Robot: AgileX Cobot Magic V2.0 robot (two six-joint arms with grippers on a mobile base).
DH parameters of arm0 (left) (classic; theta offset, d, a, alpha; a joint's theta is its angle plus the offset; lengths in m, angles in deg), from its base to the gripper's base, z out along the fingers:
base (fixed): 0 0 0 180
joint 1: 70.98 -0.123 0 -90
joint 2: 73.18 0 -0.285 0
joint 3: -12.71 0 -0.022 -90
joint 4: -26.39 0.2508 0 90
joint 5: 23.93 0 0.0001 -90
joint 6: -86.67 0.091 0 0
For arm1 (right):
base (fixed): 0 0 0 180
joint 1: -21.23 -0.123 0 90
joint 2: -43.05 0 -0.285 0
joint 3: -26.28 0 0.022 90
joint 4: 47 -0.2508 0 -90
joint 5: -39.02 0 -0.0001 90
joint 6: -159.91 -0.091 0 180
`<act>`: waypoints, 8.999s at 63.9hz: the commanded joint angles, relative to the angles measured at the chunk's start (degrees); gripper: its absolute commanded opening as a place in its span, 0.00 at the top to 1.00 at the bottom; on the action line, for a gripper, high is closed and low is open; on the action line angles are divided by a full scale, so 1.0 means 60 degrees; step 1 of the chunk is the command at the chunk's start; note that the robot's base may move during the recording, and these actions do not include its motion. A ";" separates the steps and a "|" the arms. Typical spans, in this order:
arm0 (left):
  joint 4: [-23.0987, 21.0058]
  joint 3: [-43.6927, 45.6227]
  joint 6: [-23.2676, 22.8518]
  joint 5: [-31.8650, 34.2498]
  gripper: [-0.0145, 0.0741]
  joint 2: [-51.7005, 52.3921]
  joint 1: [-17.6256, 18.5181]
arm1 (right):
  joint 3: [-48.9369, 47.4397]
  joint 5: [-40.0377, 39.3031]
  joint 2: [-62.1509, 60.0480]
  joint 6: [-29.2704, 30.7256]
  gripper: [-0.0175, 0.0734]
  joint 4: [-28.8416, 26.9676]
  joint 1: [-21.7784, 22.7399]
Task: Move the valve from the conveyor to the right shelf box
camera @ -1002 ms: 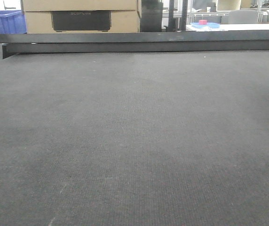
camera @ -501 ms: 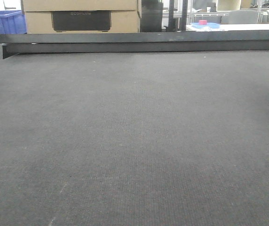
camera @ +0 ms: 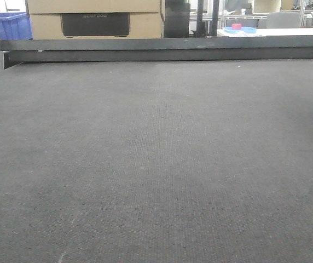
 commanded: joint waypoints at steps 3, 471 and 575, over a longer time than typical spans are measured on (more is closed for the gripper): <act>-0.0054 -0.0858 -0.0047 0.0764 0.96 0.0720 0.0046 | -0.0112 -0.0240 -0.0575 0.0031 0.98 0.0025 0.0003; -0.0341 -0.3099 -0.0113 0.3032 0.96 0.2240 0.0046 | 0.1349 -0.0831 -0.2144 0.0031 0.98 0.0025 0.0003; -0.0341 -0.3099 -0.0113 0.3049 0.96 0.2240 0.0046 | 0.1349 -0.0831 -0.2144 0.0031 0.98 0.0025 0.0003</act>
